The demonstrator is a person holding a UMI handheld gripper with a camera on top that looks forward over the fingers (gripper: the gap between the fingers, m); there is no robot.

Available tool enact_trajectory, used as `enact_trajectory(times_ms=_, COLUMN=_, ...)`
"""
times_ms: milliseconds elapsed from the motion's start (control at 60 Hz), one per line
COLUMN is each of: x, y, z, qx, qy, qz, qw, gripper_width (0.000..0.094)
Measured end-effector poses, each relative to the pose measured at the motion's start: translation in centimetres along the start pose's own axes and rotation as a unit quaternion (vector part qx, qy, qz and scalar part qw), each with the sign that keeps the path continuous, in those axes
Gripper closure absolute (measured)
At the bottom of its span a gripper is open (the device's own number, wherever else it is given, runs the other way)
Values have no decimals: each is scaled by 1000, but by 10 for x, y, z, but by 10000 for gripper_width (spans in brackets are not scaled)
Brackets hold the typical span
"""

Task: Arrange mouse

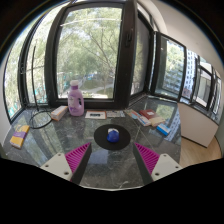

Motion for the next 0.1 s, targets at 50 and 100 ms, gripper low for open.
enact_trajectory(times_ms=50, x=2, y=1, z=-3, qx=-1, qy=1, qz=0, qw=1000, gripper_width=84)
enact_trajectory(times_ms=100, x=3, y=2, z=-4, qx=-3, qy=2, qz=2, qw=1000, gripper_width=85)
Point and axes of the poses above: the point between the fingertips, and its own axes, seen from behind it with the camera up: y to the left, x down, z forward, the way the camera looks, the point moved 7 cm from there along -z, backward, against the way the camera looks, and after that the axes turned 13 degrees about y, right-handed, at the moved point
